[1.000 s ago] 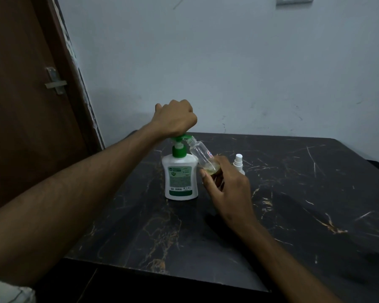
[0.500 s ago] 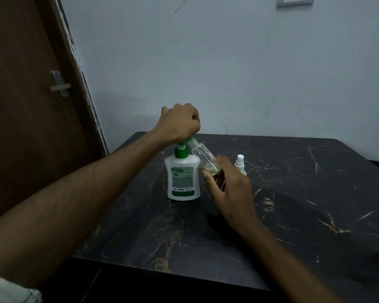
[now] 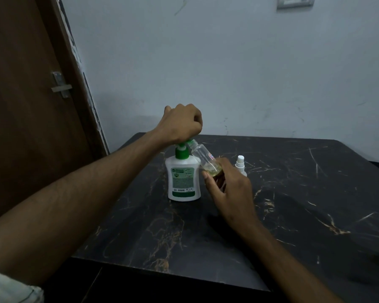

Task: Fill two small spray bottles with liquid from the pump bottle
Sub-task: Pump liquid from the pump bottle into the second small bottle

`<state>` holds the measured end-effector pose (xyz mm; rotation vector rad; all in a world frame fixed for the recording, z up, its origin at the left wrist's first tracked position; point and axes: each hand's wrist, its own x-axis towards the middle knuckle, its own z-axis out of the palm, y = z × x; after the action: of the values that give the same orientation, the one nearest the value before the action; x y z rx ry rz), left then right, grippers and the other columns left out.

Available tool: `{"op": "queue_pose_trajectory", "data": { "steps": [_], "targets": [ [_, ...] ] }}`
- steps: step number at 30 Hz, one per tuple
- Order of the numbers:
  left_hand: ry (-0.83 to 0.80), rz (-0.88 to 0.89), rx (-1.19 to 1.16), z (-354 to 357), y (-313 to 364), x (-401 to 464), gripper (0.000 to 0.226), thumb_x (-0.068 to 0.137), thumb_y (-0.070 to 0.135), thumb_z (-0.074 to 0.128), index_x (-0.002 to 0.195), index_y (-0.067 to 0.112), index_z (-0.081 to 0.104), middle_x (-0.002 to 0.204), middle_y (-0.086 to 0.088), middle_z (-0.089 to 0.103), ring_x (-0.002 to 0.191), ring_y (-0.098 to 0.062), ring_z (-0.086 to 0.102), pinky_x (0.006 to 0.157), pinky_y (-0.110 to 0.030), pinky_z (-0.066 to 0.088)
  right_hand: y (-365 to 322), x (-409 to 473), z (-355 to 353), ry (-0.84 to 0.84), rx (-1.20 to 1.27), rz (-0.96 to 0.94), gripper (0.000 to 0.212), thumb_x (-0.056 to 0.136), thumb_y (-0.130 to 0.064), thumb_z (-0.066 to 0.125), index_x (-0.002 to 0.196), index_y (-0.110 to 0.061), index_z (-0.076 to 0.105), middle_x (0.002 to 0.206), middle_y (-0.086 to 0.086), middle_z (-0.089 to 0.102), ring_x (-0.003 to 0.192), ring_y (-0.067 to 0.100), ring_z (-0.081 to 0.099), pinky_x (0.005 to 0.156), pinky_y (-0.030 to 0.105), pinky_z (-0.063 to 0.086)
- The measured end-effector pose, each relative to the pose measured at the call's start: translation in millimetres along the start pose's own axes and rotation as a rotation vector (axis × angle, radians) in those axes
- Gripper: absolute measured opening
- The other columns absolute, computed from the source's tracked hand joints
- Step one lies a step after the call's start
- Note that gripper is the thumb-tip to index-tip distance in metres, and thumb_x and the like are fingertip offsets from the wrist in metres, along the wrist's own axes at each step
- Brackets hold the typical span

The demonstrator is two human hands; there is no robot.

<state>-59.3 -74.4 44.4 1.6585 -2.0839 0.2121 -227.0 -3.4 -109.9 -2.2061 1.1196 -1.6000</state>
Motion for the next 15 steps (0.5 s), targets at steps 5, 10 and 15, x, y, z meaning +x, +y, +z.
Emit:
{"op": "queue_pose_trajectory", "data": {
  "steps": [5,10,15],
  "targets": [
    [0.014,0.03,0.003,-6.4,1.4,1.1,0.026,0.084,0.015,0.057,0.1,0.019,0.077,0.099,0.005,0.075,0.094,-0.019,0.065,0.102,-0.047,0.034,-2.3,1.4,-1.0,0.002,0.015,-0.002,0.017,0.103,-0.044,0.059,0.114,-0.031,0.058,0.09,-0.022,0.058,0.083,0.0,0.06,0.066,0.013,0.047],
    [-0.007,0.034,-0.016,0.1,1.1,-1.3,0.024,0.085,0.013,0.058,0.099,0.018,0.076,0.099,0.004,0.074,0.094,-0.018,0.065,0.103,-0.047,0.033,-0.8,-0.1,-0.4,0.006,0.005,0.003,0.016,0.103,-0.043,0.06,0.113,-0.03,0.058,0.091,-0.02,0.059,0.084,0.003,0.06,0.066,0.014,0.047],
    [0.029,0.041,0.005,-6.1,3.1,0.9,0.02,0.078,0.01,0.055,0.083,0.016,0.074,0.086,0.006,0.073,0.086,-0.021,0.065,0.099,-0.046,0.034,-2.1,0.5,-1.6,-0.001,0.009,0.004,0.019,0.103,-0.045,0.058,0.116,-0.032,0.057,0.091,-0.018,0.06,0.084,0.001,0.062,0.067,0.02,0.053]
  ]
}}
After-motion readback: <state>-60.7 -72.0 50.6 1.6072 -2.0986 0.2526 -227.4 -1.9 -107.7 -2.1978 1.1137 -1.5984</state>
